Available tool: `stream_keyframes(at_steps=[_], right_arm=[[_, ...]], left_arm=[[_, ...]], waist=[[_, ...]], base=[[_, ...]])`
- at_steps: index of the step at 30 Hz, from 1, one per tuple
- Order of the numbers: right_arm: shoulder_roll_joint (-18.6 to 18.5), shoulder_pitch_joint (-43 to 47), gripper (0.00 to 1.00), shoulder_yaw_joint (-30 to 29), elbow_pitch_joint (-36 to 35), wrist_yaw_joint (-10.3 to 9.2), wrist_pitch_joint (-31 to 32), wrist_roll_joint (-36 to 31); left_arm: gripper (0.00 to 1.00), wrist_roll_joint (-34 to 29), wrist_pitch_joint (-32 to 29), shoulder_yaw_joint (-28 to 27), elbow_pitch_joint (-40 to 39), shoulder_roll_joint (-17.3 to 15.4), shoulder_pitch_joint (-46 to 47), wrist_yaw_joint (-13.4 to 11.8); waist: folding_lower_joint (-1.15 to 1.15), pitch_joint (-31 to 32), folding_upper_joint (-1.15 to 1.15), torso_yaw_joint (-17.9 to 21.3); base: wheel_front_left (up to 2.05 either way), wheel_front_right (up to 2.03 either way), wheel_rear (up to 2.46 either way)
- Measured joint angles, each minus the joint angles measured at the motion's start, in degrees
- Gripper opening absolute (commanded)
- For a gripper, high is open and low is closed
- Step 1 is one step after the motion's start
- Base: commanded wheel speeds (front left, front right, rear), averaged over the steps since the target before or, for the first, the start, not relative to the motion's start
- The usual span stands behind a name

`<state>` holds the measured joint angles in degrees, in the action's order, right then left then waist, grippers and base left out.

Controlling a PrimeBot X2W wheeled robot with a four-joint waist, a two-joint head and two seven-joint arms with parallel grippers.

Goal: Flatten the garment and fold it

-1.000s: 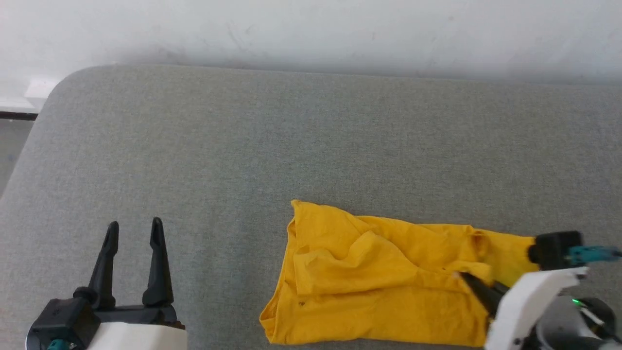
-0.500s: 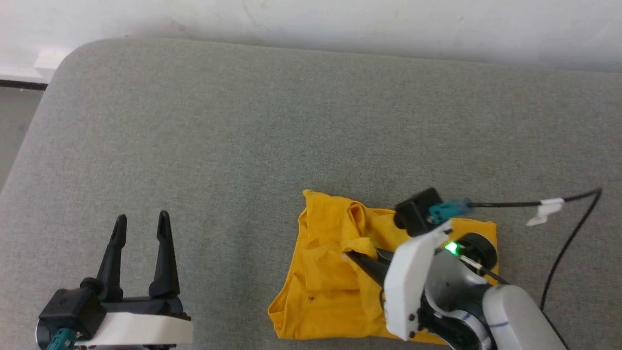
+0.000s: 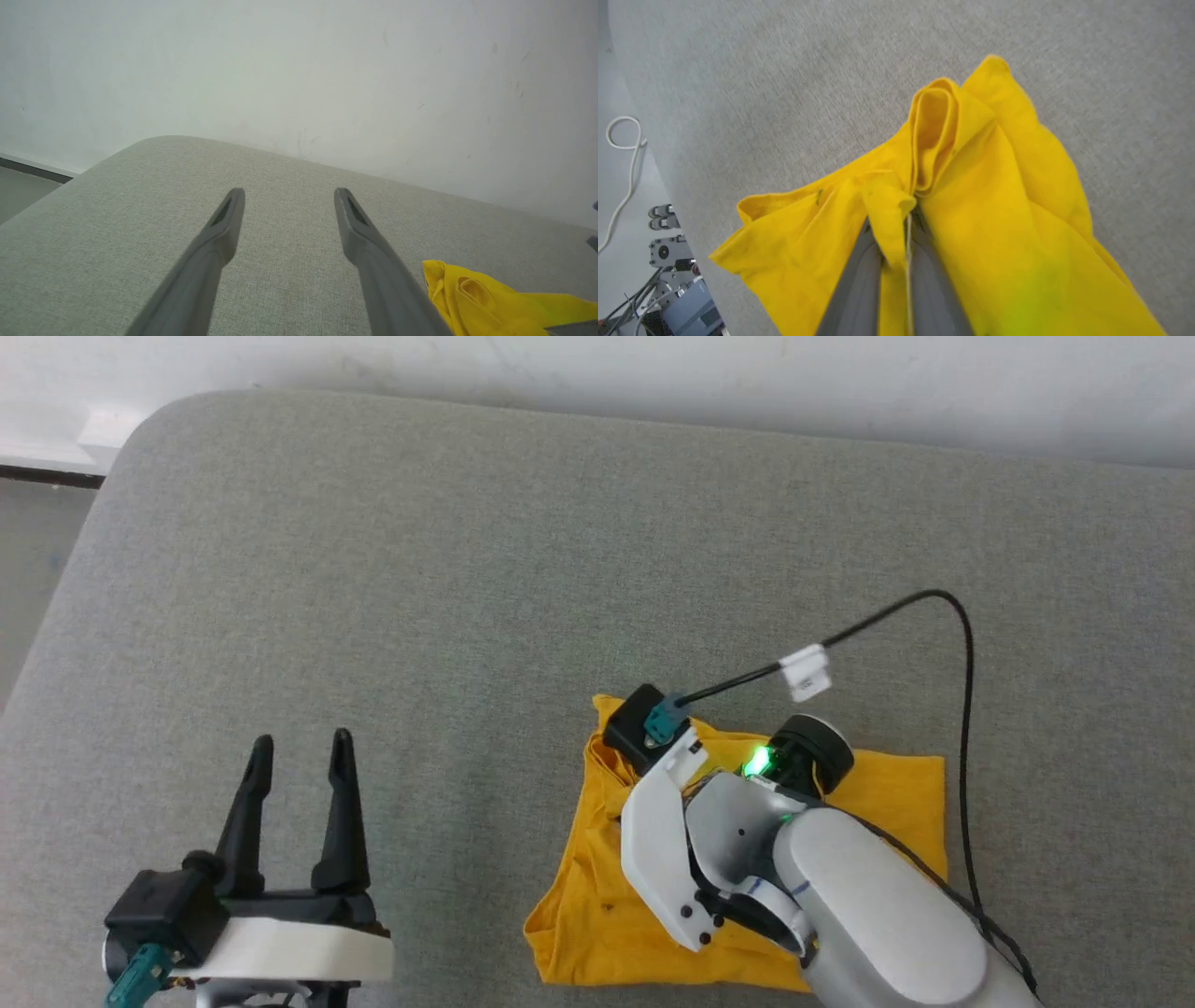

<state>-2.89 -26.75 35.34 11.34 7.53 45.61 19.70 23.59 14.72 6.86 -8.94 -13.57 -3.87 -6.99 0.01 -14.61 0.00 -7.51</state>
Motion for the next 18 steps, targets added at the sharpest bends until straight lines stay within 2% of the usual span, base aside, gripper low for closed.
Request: stream_keyframes(at_steps=[3, 4, 5, 6, 7, 14, 18], right_arm=[[0.0, -2.2, 0.0, 2.2, 4.2, 0.0, 1.2, -1.8], [0.0, -2.6, 0.04, 2.8, 5.2, 0.0, 1.5, -2.3], [0.1, -2.8, 0.26, 3.4, 6.0, 0.0, 1.8, -2.4], [0.1, -3.0, 0.67, 3.7, 6.5, 0.0, 1.8, -2.4], [0.2, -3.1, 1.0, 4.0, 6.9, 0.0, 1.7, -2.2], [0.1, -3.2, 1.0, 5.2, 5.4, 0.01, -2.3, 4.6], [0.2, -3.6, 1.0, 2.0, 1.1, 0.0, -6.1, 6.8]], left_arm=[[1.0, -0.1, 0.0, 0.5, 0.8, 0.7, 0.9, 0.6], [1.0, -0.1, 0.0, 0.7, 1.1, 0.9, 1.1, 0.9], [1.0, -0.2, 0.0, 0.8, 1.4, 1.0, 1.3, 1.0], [1.0, -0.4, 0.0, 0.8, 1.6, 1.2, 1.4, 1.2], [1.0, -0.4, 0.0, 0.8, 1.9, 1.3, 1.5, 1.4], [1.0, -0.5, 0.0, -0.2, 2.7, 1.7, 1.5, 1.9], [1.0, -0.5, 0.0, -1.2, 2.2, 1.6, 1.0, 1.9]], waist=[[0.0, 0.2, 0.0, -0.5], [0.0, 0.2, 0.0, -0.8], [0.0, 0.3, 0.0, -1.0], [0.0, 0.5, 0.0, -1.2], [-0.01, 0.6, 0.0, -1.3], [-0.01, 1.5, -0.01, -0.5], [-0.01, 1.9, -0.01, 0.9]], base=[[0.0, 0.0, 0.0], [0.0, 0.0, 0.0], [0.0, 0.0, 0.0], [0.0, 0.0, 0.0], [0.0, 0.0, 0.0], [0.0, 0.0, 0.0], [0.0, 0.0, 0.0]])
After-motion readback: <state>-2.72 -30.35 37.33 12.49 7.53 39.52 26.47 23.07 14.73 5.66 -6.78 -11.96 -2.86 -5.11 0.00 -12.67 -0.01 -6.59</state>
